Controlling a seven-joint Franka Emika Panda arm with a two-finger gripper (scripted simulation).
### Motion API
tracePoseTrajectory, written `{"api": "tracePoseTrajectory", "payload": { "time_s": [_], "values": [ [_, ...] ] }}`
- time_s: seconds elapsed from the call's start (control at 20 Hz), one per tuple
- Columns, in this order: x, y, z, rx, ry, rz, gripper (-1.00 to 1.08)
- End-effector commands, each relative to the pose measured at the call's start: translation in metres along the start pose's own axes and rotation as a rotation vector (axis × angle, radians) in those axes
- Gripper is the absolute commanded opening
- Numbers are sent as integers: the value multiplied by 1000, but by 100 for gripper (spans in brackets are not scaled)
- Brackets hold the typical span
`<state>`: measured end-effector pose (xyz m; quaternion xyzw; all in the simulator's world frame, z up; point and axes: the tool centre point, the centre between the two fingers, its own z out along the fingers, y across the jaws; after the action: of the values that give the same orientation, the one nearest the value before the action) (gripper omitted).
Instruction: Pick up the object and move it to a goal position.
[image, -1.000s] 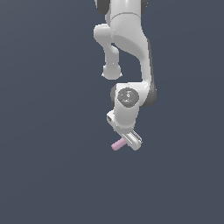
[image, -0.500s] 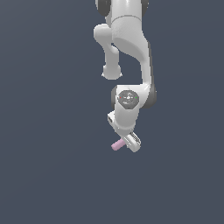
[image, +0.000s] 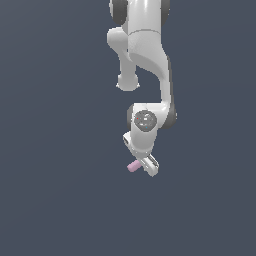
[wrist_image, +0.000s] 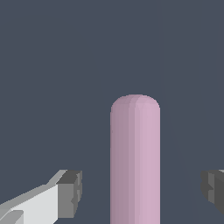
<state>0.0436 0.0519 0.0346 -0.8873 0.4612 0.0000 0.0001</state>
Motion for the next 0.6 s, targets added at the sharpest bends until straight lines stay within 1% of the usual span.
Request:
{"api": "tracePoseTrajectory", "payload": {
  "time_s": [0.0,0.3,0.35,0.55],
  "values": [
    [0,0,12,0,0,1,100],
    [0,-1,20,0,0,2,100],
    [0,-1,20,0,0,2,-100],
    [0,-1,20,0,0,2,-100]
  ]
}}
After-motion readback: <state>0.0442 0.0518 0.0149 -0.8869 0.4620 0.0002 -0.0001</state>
